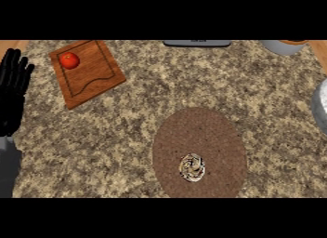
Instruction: Pick the lemon from the placemat and place it in the bowl
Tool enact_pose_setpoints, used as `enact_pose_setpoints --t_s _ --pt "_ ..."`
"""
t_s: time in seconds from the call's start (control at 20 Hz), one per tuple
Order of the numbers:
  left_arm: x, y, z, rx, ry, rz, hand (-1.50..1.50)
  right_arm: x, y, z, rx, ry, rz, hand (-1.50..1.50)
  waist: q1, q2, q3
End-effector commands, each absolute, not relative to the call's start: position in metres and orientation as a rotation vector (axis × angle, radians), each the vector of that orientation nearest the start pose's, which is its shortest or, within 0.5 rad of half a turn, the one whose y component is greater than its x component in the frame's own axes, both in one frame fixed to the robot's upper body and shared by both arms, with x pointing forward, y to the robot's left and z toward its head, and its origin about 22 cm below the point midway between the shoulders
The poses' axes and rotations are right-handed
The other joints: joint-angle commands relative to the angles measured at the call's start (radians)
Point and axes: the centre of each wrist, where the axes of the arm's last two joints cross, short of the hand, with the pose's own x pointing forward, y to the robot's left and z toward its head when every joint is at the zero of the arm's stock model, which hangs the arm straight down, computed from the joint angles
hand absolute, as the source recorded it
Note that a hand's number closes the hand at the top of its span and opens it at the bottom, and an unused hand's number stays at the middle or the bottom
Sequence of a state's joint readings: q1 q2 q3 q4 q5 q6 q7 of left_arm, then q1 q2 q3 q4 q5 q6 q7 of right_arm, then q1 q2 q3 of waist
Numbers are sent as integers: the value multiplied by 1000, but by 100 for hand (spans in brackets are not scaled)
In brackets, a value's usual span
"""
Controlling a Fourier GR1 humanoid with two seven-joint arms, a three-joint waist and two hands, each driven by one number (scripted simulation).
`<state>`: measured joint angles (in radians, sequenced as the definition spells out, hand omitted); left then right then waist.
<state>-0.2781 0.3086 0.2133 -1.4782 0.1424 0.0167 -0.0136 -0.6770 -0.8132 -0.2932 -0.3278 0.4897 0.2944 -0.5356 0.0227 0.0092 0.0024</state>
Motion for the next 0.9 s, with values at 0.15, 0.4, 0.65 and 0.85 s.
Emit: enact_pose_setpoints --t_s 0.15,0.4,0.65,0.85 --pt "300 326 77 205 -1790 15 0 315 -528 96 -597 -1587 306 -150 -3 1 1" --pt "294 313 72 227 -1805 8 0 291 -554 102 -697 -1638 64 -150 5 4 2" --pt "301 328 92 215 -1817 22 0 252 -591 129 -702 -1614 -103 -150 10 10 5" --pt "301 315 86 199 -1824 34 0 222 -610 133 -691 -1627 -118 -150 9 16 9"
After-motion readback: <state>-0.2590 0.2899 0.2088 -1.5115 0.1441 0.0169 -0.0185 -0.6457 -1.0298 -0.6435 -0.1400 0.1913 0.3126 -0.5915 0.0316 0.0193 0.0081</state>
